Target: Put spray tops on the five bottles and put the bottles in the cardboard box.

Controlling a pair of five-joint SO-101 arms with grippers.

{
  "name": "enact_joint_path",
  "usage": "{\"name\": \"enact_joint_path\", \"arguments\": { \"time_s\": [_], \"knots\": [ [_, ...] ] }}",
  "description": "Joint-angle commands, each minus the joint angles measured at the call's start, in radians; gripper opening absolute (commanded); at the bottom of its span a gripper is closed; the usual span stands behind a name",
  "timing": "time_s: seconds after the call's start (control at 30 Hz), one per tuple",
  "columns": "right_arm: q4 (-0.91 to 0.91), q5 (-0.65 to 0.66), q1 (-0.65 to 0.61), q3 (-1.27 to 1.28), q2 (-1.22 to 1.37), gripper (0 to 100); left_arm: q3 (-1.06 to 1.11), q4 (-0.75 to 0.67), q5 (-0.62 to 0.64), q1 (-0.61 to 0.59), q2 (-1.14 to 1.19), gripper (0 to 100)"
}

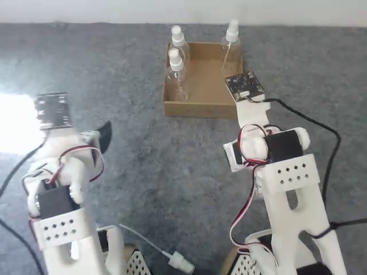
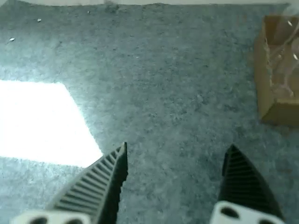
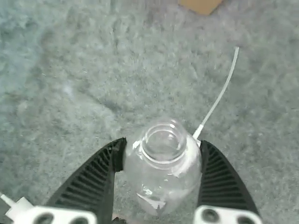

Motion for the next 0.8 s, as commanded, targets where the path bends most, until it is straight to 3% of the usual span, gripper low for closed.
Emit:
{"name": "enact_joint_path", "arguments": {
  "time_s": [0.0,0.2,0.37,0.57,0.77],
  "knots": [
    [-0.036,-0.011,0.058,0.002,-0.042,14.5,-0.071,0.092,-0.126,0.063,0.002,30],
    [-0.036,-0.011,0.105,0.003,-0.042,14.5,-0.076,0.270,-0.325,0.184,0.002,30],
    [-0.028,-0.011,0.105,0.005,-0.042,14.5,-0.076,0.428,-0.540,0.296,0.002,24],
    [-0.036,-0.011,0.105,0.032,-0.042,14.7,-0.076,0.535,-0.568,0.428,0.003,24],
    [-0.036,-0.011,0.105,0.035,-0.042,14.7,-0.087,0.548,-0.612,0.471,0.127,24]
  ]
}}
